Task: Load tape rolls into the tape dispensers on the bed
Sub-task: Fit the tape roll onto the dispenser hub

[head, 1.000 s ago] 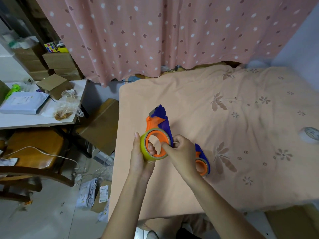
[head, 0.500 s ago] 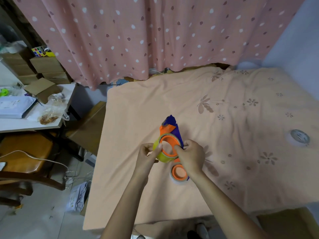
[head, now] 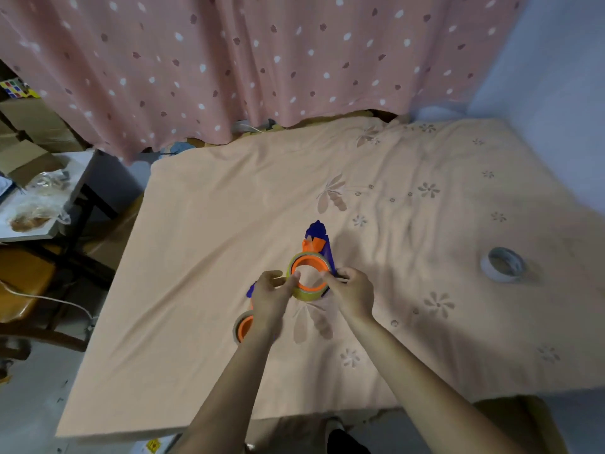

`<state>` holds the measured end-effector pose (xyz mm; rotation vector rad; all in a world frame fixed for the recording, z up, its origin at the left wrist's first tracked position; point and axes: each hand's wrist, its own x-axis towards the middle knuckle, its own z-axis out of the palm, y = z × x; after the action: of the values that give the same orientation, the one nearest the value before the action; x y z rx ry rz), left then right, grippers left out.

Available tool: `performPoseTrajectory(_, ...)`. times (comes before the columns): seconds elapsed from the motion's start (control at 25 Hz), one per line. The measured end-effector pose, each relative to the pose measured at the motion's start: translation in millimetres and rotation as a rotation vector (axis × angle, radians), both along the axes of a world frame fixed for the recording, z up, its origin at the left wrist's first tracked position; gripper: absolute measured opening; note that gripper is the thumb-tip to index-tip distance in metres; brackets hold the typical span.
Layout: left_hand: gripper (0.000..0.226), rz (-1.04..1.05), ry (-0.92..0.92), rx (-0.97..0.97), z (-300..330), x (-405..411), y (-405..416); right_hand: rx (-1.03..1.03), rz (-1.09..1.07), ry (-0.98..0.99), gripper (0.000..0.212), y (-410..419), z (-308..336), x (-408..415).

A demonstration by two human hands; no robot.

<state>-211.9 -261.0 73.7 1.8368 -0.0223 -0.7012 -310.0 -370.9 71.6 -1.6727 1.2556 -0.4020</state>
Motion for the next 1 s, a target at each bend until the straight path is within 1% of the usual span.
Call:
performPoseTrajectory(0.04,0.049,0.017,0.030,0.000,-6.8,-7.3,-15.6,0.028,-0.037,0.003,0.022,-11.4,-7.3,-5.6)
performPoseTrajectory(0.16,0.030,0.011,0.072,0.068,-36.5,-21.7,-57.1,0.085,-0.087,0.050,0.024,-42.1,-33.8,-15.2)
performPoseTrajectory(0.2,0.028,-0.006,0.070,0.098,-50.5,-24.5,-68.1,0.089,-0.097,0.071,0.024,-51.2,-43.8,-17.5)
performPoseTrajectory(0.36,0.038,-0.093,0.043,0.236,-97.4,-31.8,-95.2,0.131,-0.084,0.165,0.025,-75.1,-86.4,-24.1)
performPoseTrajectory(0.48,0.035,-0.123,0.029,0.306,-114.3,-31.0,-108.9,0.175,-0.087,0.183,0.028,-87.9,-110.6,-22.2)
performPoseTrajectory(0.6,0.031,-0.105,0.009,0.329,-121.1,-26.4,-118.4,0.159,-0.062,0.180,0.015,-94.0,-123.0,-17.3)
performPoseTrajectory(0.68,0.031,-0.101,0.003,0.351,-125.4,-24.0,-122.7,0.171,-0.056,0.179,0.012,-97.7,-130.0,-15.3)
performPoseTrajectory(0.8,0.028,-0.116,-0.008,0.397,-137.2,-24.6,-124.0,0.215,-0.055,0.183,0.018,-100.5,-141.1,-18.1)
performPoseTrajectory(0.88,0.025,-0.076,0.023,0.384,-139.8,-27.6,-124.4,0.228,-0.072,0.165,0.021,-99.7,-143.5,-21.9)
performPoseTrajectory(1.0,0.028,-0.045,0.058,0.387,-141.0,-37.2,-128.3,0.181,-0.107,0.168,0.026,-97.0,-143.7,-26.9)
